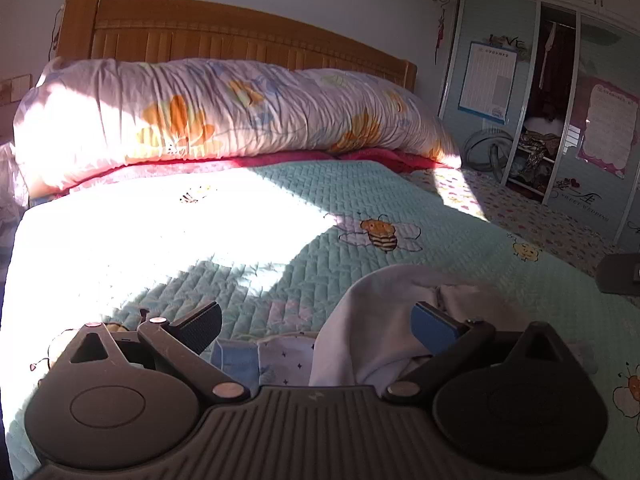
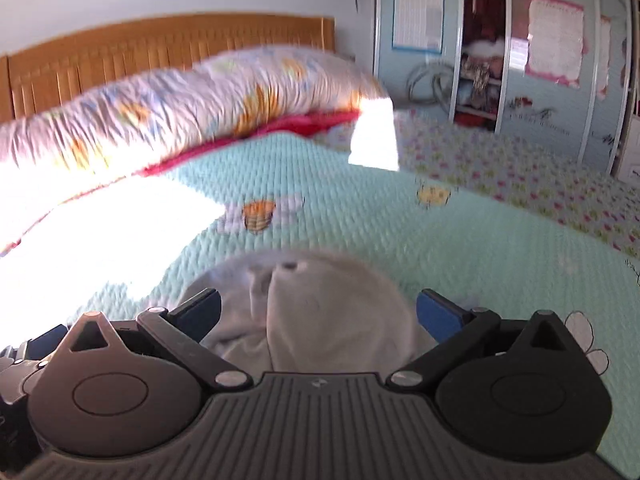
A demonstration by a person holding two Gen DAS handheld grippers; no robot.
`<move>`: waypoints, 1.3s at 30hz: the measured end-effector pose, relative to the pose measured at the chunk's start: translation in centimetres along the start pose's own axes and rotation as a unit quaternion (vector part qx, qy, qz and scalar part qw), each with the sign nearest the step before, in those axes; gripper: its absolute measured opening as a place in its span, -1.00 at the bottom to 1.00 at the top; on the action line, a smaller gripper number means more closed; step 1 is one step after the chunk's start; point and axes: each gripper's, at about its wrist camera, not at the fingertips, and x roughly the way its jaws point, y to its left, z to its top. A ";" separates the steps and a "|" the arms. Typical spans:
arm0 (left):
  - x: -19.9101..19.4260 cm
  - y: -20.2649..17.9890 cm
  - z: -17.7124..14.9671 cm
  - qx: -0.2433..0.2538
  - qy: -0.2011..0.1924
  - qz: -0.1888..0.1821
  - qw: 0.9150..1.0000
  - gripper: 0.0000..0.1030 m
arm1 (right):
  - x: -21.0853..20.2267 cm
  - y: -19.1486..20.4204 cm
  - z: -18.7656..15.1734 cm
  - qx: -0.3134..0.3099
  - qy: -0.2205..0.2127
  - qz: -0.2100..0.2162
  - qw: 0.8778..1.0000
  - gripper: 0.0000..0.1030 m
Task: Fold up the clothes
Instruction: 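Move the right gripper over the crumpled white garment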
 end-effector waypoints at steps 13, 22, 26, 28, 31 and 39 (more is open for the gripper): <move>4.7 1.1 -2.6 -0.059 0.169 -0.071 0.981 1.00 | -1.4 1.1 -4.1 -0.092 -0.056 -0.128 0.986 0.99; 5.5 0.7 -2.7 -0.058 0.191 -0.069 0.978 1.00 | 1.8 -1.1 -5.1 -0.041 0.031 -0.070 0.996 0.99; 5.4 0.1 -2.8 -0.036 0.185 -0.066 0.980 1.00 | 2.9 -1.1 -5.3 -0.012 0.033 -0.041 0.999 0.99; 5.2 0.0 -2.8 -0.028 0.174 -0.072 0.982 1.00 | 3.4 -0.8 -5.0 -0.011 0.026 -0.031 0.999 0.99; 5.3 0.1 -2.8 -0.030 0.166 -0.087 0.982 1.00 | 4.5 -0.6 -4.1 -0.017 0.018 -0.035 0.999 0.99; 5.3 0.2 -2.3 -0.023 0.148 -0.065 0.987 1.00 | 9.0 -1.8 -1.7 -0.009 0.021 -0.021 1.000 0.99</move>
